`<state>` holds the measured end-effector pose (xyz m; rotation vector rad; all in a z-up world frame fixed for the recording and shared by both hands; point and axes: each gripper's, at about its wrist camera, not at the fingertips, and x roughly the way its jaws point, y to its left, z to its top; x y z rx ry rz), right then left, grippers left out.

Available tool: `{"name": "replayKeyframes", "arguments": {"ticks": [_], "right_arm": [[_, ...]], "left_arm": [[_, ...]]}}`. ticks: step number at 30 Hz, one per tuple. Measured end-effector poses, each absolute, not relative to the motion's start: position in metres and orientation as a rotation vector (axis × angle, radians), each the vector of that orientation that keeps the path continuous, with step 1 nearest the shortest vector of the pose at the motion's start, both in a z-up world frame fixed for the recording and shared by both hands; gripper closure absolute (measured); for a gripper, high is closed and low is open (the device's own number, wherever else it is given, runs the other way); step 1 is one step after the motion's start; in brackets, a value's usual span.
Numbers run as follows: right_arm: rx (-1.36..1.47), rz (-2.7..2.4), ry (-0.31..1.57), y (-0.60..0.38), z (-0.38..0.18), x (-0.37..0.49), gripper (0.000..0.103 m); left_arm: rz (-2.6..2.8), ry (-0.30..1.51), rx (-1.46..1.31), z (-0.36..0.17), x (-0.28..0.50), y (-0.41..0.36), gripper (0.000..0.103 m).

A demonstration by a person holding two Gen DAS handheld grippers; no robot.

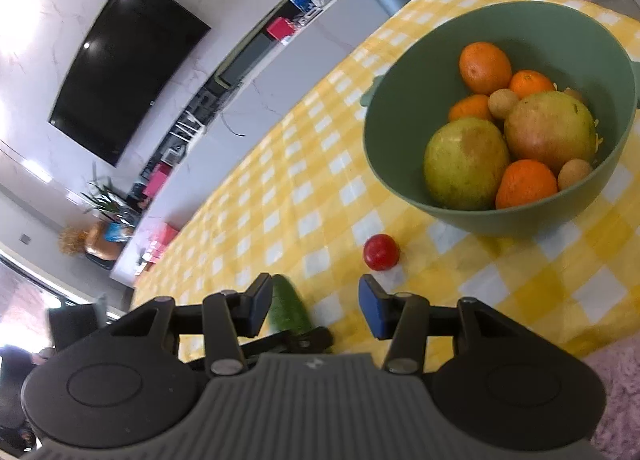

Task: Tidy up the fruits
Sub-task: 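Close the left tool around the middle of the green cucumber, then close the right tool on the red tomato while the left tool holds the cucumber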

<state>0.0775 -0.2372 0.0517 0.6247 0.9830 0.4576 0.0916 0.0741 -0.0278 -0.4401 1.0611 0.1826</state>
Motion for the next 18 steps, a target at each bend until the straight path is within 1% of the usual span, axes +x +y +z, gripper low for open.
{"name": "replayKeyframes", "arguments": {"ticks": [6,8,12,15,18], "right_arm": [[0.523,0.363,0.983,-0.210,0.041,0.091,0.055],[0.539,0.319,0.996,-0.206,0.036,0.098,0.055],[0.528,0.216,1.031,-0.197,0.024,0.110,0.055],[0.484,0.150,1.004,-0.189,0.021,0.113,0.055],[0.402,0.099,0.999,-0.177,0.017,0.116,0.055]], "left_arm": [[0.133,1.056,-0.493,-0.028,0.088,0.086,0.059],[0.122,1.056,-0.494,-0.030,0.088,0.088,0.058],[0.089,1.058,-0.429,-0.030,0.091,0.082,0.057],[0.077,1.048,-0.374,-0.030,0.091,0.075,0.056],[0.070,1.045,-0.389,-0.031,0.090,0.076,0.053]]}}
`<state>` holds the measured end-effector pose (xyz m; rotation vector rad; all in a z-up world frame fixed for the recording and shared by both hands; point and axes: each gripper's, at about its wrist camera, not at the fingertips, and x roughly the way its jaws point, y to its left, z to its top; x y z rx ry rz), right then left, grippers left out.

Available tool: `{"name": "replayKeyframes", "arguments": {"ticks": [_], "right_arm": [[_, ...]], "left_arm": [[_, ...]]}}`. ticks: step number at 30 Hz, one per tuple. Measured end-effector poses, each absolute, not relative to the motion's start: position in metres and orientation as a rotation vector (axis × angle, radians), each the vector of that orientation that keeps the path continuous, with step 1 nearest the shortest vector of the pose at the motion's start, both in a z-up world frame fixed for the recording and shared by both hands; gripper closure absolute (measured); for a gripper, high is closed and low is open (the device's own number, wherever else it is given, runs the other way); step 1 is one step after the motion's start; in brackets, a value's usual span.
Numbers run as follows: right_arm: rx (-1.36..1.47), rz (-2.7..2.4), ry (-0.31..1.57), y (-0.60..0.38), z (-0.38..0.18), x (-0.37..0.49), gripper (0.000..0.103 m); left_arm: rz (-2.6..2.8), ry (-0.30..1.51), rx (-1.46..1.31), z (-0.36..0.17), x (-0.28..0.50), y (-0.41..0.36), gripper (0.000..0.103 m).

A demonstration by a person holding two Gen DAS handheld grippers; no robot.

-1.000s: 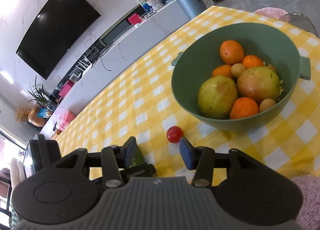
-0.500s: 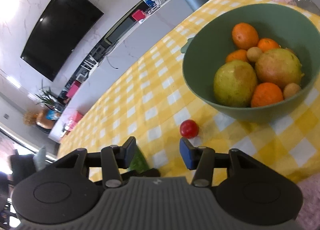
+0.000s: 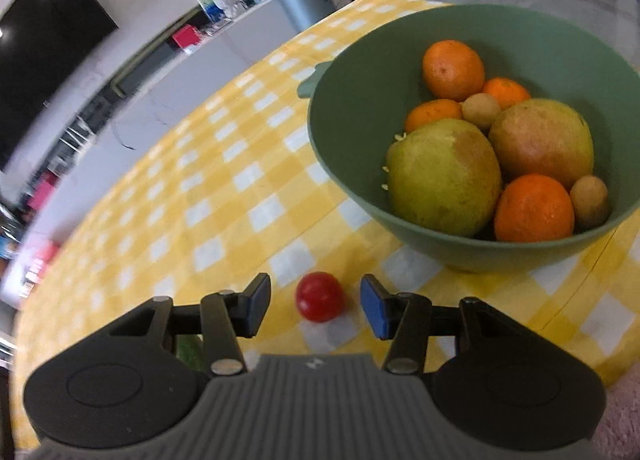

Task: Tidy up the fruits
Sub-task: 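Close the right tool on the red tomato while the left tool holds the cucumber, then carry the cucumber and the tomato over the green colander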

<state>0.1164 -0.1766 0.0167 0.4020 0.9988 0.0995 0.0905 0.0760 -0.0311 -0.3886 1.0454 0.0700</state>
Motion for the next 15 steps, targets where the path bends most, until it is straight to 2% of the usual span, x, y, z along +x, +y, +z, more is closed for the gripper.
{"name": "replayKeyframes", "arguments": {"ticks": [2,5,6,9,12,15], "right_arm": [[0.329,0.081,0.983,-0.167,0.015,0.116,0.056],[0.262,0.082,0.970,-0.158,0.014,0.114,0.057],[0.261,0.077,0.967,-0.159,0.013,0.114,0.059],[0.259,0.072,0.968,-0.163,0.012,0.115,0.064],[0.261,0.084,0.968,-0.164,0.014,0.113,0.079],[0.272,0.106,0.974,-0.163,0.014,0.112,0.080]], "left_arm": [[0.069,1.047,-0.388,-0.031,0.091,0.077,0.048],[0.067,1.039,-0.378,-0.032,0.091,0.077,0.052],[0.058,1.035,-0.383,-0.032,0.090,0.077,0.056],[0.051,1.031,-0.389,-0.032,0.089,0.077,0.059],[0.048,1.031,-0.396,-0.032,0.089,0.078,0.059],[0.041,1.031,-0.410,-0.032,0.088,0.080,0.060]]}}
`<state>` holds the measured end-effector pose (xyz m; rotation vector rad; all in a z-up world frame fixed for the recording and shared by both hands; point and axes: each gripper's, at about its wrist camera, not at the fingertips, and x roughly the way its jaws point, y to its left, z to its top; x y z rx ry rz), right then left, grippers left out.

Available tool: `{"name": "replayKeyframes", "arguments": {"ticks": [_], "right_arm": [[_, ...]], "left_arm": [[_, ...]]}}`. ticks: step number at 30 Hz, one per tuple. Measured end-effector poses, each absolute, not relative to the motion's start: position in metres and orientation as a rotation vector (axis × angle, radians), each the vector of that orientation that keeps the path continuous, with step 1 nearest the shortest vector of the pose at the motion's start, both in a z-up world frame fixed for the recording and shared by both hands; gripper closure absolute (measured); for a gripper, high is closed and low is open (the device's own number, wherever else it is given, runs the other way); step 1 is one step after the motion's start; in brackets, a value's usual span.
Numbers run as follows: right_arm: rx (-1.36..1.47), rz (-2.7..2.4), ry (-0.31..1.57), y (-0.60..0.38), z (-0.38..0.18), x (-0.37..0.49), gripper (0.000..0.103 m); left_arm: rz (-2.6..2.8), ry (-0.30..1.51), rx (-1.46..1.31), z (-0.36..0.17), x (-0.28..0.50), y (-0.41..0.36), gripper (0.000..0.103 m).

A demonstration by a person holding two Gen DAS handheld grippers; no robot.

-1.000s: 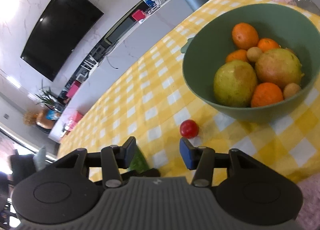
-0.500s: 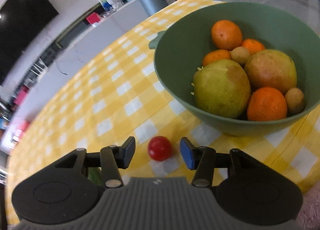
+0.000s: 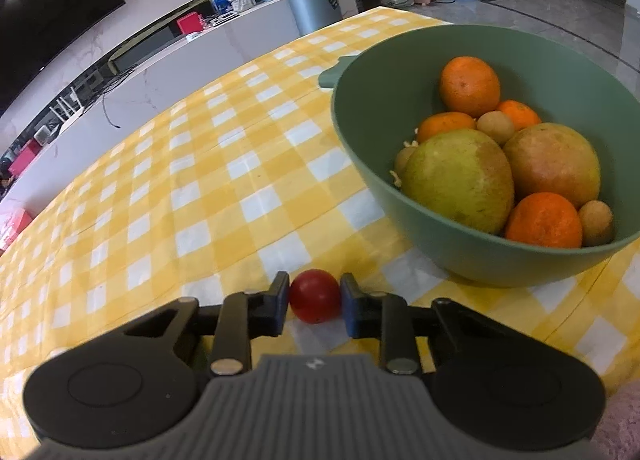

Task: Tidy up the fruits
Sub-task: 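Carry the cucumber and the tomato over the green colander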

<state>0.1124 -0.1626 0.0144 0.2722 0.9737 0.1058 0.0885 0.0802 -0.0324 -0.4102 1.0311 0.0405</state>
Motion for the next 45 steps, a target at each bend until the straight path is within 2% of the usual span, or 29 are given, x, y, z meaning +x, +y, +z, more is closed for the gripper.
{"name": "replayKeyframes", "arguments": {"ticks": [13,18,22,31,37,45], "right_arm": [[0.483,0.223,0.966,-0.177,0.026,0.106,0.080],[0.541,0.260,0.957,-0.183,0.031,0.103,0.080],[0.575,0.286,0.932,-0.190,0.038,0.101,0.080],[0.842,0.329,0.780,-0.259,0.071,0.096,0.080],[0.905,0.173,0.657,-0.324,0.081,0.089,0.080],[0.961,0.178,0.744,-0.339,0.063,0.102,0.080]], "left_arm": [[0.003,1.022,-0.458,-0.034,0.083,0.089,0.061],[-0.095,1.017,-0.610,-0.038,0.080,0.105,0.061],[-0.105,0.979,-0.631,-0.031,0.076,0.110,0.061],[-0.261,0.859,-0.678,0.000,0.073,0.110,0.061],[-0.373,0.830,-0.727,0.014,0.086,0.093,0.061],[-0.393,0.863,-0.721,0.012,0.107,0.072,0.061]]}}
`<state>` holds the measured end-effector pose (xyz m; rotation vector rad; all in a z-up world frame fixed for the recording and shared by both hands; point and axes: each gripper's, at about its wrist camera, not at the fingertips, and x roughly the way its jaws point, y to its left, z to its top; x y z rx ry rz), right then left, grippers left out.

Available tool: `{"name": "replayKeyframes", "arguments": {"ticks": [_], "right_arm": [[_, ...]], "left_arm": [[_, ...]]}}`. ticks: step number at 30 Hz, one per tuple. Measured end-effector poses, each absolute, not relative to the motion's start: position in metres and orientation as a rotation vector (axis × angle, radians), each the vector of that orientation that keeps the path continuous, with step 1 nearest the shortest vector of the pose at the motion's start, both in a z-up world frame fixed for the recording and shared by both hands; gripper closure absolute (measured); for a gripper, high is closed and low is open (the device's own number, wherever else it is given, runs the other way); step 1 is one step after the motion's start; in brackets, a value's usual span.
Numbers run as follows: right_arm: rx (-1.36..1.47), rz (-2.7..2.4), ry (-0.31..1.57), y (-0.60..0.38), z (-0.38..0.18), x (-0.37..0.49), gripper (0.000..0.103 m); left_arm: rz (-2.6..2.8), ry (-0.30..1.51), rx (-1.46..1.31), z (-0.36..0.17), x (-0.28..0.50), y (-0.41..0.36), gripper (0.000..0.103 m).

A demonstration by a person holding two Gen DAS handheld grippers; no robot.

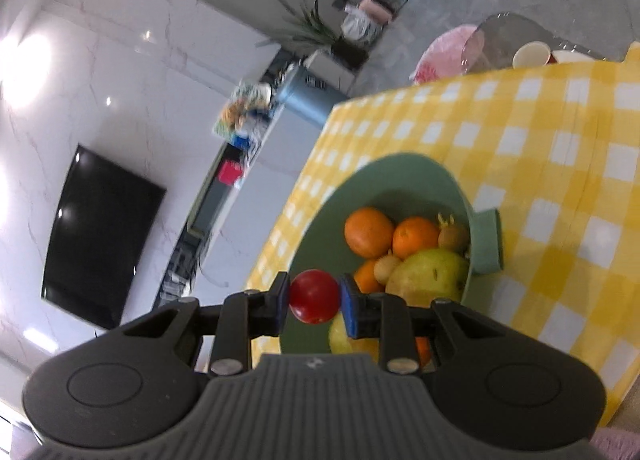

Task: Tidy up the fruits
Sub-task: 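Carry the cucumber and the tomato over the green colander, then open the right tool to drop the tomato into the colander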

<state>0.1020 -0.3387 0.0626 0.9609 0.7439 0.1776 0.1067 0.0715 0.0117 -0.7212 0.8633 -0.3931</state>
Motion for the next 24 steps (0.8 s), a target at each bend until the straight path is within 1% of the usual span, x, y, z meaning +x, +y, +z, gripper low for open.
{"name": "replayKeyframes", "arguments": {"ticks": [3,8,11,15,20,23,24], "right_arm": [[0.924,0.260,0.800,-0.328,0.063,0.103,0.079],[0.907,0.292,0.815,-0.323,0.062,0.106,0.079],[0.926,0.224,0.787,-0.337,0.064,0.102,0.078],[0.940,0.108,0.698,-0.363,0.072,0.091,0.078],[0.952,0.061,0.720,-0.374,0.069,0.087,0.077],[0.946,0.043,0.719,-0.376,0.071,0.084,0.075],[0.949,0.044,0.714,-0.377,0.072,0.084,0.069]], "left_arm": [[-0.386,0.875,-0.719,0.006,0.110,0.070,0.061],[-0.378,0.887,-0.720,0.002,0.108,0.069,0.061],[-0.384,0.887,-0.722,0.003,0.107,0.068,0.061],[-0.407,0.879,-0.722,0.004,0.109,0.065,0.061],[-0.430,0.883,-0.722,0.002,0.115,0.056,0.061],[-0.437,0.890,-0.710,0.002,0.118,0.050,0.061],[-0.439,0.893,-0.707,0.003,0.120,0.048,0.061]]}}
